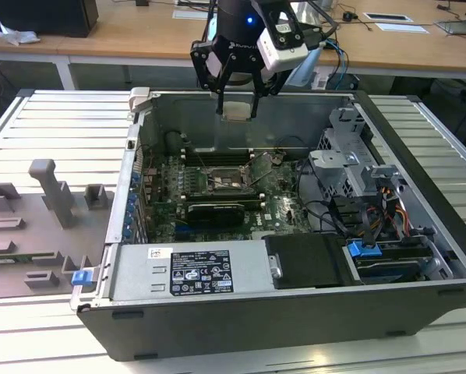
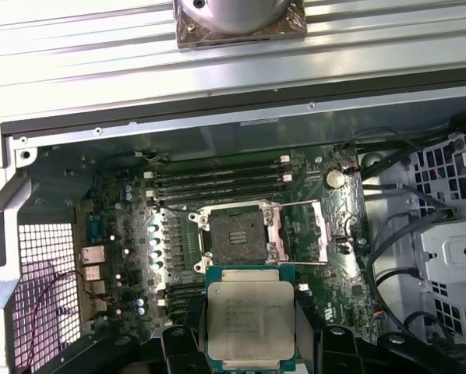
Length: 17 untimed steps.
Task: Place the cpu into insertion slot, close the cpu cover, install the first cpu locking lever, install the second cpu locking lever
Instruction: 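Place the cpu into insertion slot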
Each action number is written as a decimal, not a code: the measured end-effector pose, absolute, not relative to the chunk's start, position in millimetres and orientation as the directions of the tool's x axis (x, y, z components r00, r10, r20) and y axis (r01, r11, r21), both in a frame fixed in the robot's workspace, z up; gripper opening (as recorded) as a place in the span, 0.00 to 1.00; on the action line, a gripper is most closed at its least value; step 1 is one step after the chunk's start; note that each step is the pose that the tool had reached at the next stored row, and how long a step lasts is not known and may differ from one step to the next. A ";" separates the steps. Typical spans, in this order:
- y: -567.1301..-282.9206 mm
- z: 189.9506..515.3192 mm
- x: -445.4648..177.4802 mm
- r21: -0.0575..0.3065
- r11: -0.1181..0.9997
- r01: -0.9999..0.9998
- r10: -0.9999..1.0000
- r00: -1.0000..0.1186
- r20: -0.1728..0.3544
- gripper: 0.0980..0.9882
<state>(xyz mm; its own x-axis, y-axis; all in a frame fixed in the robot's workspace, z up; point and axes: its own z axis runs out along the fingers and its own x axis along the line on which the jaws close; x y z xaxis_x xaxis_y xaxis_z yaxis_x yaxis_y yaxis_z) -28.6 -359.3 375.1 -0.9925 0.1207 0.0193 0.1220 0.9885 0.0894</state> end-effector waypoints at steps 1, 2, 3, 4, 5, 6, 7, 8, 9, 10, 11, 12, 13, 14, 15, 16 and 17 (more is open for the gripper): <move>-359.3 375.1 -28.6 0.089 0.988 0.123 0.122 -0.992 0.019 0.50; -359.3 375.1 -28.6 0.089 0.988 0.125 0.124 -0.992 0.019 0.50; -359.3 375.1 -28.6 0.089 0.988 0.127 0.126 -0.992 0.019 0.50; -359.3 375.1 -28.6 0.089 0.988 0.129 0.128 -0.992 0.019 0.50; -359.3 375.1 -28.6 0.089 0.987 0.132 0.131 -0.991 0.019 0.50; -359.3 375.1 -28.6 0.089 0.987 0.133 0.132 -0.991 0.019 0.50; -359.3 375.1 -28.6 0.089 0.987 0.135 0.134 -0.991 0.019 0.50; -359.3 375.1 -28.6 0.089 0.987 0.137 0.136 -0.991 0.019 0.50; -359.3 375.1 -28.6 0.089 0.986 0.138 0.137 -0.990 0.019 0.50; -359.3 375.1 -28.6 0.089 0.986 0.141 0.140 -0.990 0.019 0.50; -359.3 375.1 -28.6 0.089 0.985 0.145 0.143 -0.989 0.019 0.50; -359.3 375.1 -28.6 0.089 0.985 0.147 0.146 -0.989 0.019 0.50; -359.3 375.1 -28.6 0.089 0.985 0.149 0.148 -0.989 0.019 0.50; -359.3 375.1 -28.6 0.089 0.985 0.150 0.149 -0.989 0.019 0.50; -359.3 375.1 -28.6 0.089 0.984 0.152 0.151 -0.988 0.019 0.50; -359.3 375.1 -28.6 0.089 0.984 0.154 0.152 -0.988 0.019 0.50; -359.3 375.1 -28.6 0.089 0.983 0.157 0.156 -0.988 0.019 0.50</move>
